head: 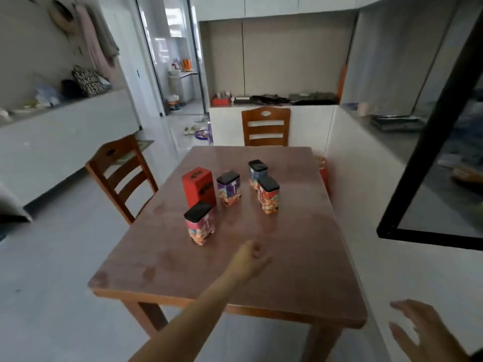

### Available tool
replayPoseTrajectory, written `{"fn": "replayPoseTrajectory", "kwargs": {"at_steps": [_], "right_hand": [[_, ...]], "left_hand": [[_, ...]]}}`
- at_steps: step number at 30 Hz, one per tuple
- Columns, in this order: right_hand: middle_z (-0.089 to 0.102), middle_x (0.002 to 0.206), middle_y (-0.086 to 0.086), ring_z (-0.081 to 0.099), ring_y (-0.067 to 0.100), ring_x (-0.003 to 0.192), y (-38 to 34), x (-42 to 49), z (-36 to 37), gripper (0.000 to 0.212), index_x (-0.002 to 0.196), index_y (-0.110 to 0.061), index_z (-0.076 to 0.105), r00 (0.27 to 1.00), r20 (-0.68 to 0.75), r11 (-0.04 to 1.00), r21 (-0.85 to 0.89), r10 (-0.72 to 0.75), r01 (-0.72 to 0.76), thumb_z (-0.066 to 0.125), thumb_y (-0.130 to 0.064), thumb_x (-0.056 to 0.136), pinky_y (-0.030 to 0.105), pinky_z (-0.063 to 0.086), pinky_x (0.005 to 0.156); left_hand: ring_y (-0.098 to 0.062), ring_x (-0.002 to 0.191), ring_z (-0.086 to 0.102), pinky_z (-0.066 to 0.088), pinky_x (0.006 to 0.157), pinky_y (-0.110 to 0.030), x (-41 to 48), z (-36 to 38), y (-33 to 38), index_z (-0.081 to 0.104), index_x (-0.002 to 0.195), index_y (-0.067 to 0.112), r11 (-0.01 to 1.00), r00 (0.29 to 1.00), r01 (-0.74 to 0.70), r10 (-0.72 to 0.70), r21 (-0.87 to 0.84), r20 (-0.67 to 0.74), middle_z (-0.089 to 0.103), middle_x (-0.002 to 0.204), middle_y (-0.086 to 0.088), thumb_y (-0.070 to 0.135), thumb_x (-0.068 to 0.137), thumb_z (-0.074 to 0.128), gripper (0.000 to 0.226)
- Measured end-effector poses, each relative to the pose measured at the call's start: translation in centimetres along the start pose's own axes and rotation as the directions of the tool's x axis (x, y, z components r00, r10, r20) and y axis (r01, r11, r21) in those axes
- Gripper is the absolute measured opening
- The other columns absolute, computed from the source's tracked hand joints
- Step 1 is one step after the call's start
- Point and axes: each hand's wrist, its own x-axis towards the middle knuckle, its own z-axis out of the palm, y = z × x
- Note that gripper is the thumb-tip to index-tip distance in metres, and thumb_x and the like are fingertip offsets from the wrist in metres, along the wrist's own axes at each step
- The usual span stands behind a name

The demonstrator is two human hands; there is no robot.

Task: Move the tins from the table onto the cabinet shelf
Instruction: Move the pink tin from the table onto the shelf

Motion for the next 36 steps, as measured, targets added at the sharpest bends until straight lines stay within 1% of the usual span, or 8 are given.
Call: {"fn": "replayPoseTrajectory", "kwargs": {"at_steps": [5,8,13,23,29,32,34,36], "right_hand": [[0.040,0.141,0.015,0.044,0.029,0.129,-9.7,4.5,10.2,0.043,0.125,-0.020,0.053,0.955,0.298,0.998,-0.066,0.002,0.019,0.064,-0.029,0.084,0.037,0.037,0.105],[0.026,0.151,0.003,0.032,0.022,0.136,-12.0,6.0,15.1,0.045,0.132,-0.030,0.042,0.905,0.422,0.990,-0.144,0.060,0.001,0.049,-0.042,0.089,0.032,0.033,0.111],[0.043,0.135,0.004,0.042,0.025,0.120,-13.6,6.9,17.5,0.032,0.117,-0.029,0.051,0.901,0.395,0.953,-0.298,0.178,-0.057,0.044,-0.045,0.090,0.037,0.044,0.100],[0.042,0.127,0.010,0.040,0.029,0.114,-13.7,7.9,19.0,0.037,0.117,-0.023,0.041,0.920,0.332,0.926,-0.369,0.209,-0.078,0.053,-0.039,0.086,0.040,0.045,0.095],[0.044,0.141,0.003,0.046,0.021,0.125,-13.1,7.5,15.0,0.071,0.133,-0.024,0.041,0.856,0.444,0.928,0.125,0.264,-0.351,0.061,-0.061,0.075,0.040,0.042,0.105],[0.052,0.137,-0.001,0.052,0.019,0.122,-13.4,5.9,10.2,0.100,0.133,-0.025,0.041,0.882,0.443,0.715,0.565,0.161,-0.413,0.075,-0.069,0.050,0.044,0.044,0.103],[0.061,0.126,0.006,0.059,0.022,0.115,-12.6,3.8,6.8,0.095,0.126,-0.022,0.048,0.913,0.396,0.525,0.758,0.101,-0.387,0.085,-0.057,0.046,0.047,0.049,0.097],[0.068,0.116,0.007,0.065,0.021,0.106,-10.9,0.8,2.9,0.076,0.116,-0.022,0.056,0.942,0.286,0.516,0.787,0.178,-0.336,0.087,-0.045,0.050,0.044,0.054,0.091]], "left_hand": [[-0.024,0.084,0.063,0.057,0.066,-0.029,6.0,-10.3,-8.0,0.052,0.111,0.014,0.991,0.980,0.056,-0.031,0.124,-0.198,0.057,0.113,-0.014,0.024,0.081,0.066,0.035],[-0.033,0.109,0.054,0.054,0.088,-0.043,10.0,-14.2,-11.5,0.041,0.131,0.009,0.967,0.947,0.200,-0.149,0.160,-0.285,0.044,0.127,-0.016,0.033,0.076,0.071,0.067],[-0.036,0.124,0.041,0.042,0.099,-0.047,14.3,-16.0,-13.6,0.033,0.137,0.010,0.928,0.939,0.247,-0.158,0.279,-0.305,0.041,0.132,-0.018,0.043,0.068,0.075,0.087],[-0.026,0.094,0.061,0.056,0.075,-0.043,16.3,-14.3,-13.7,0.043,0.128,0.023,0.970,0.982,-0.032,0.076,0.242,-0.174,0.060,0.112,-0.006,0.032,0.065,0.075,0.071],[-0.018,0.101,0.063,0.055,0.080,-0.027,12.7,-8.1,-6.3,0.049,0.124,0.026,0.977,0.897,-0.207,0.210,-0.052,0.390,0.061,0.110,0.003,0.018,0.070,0.077,0.061],[-0.013,0.106,0.060,0.054,0.083,-0.021,9.5,-3.5,-1.4,0.048,0.129,0.023,0.964,0.775,-0.236,0.264,-0.124,0.574,0.058,0.120,0.000,0.013,0.077,0.073,0.059],[-0.015,0.110,0.059,0.053,0.089,-0.026,6.9,0.0,2.3,0.044,0.133,0.019,0.956,0.711,-0.262,0.285,-0.134,0.643,0.056,0.124,-0.002,0.013,0.079,0.070,0.061],[-0.015,0.105,0.062,0.056,0.083,-0.026,3.6,3.6,5.7,0.041,0.132,0.018,0.952,0.677,-0.223,0.307,-0.210,0.669,0.057,0.126,-0.005,0.015,0.078,0.071,0.062]]}}
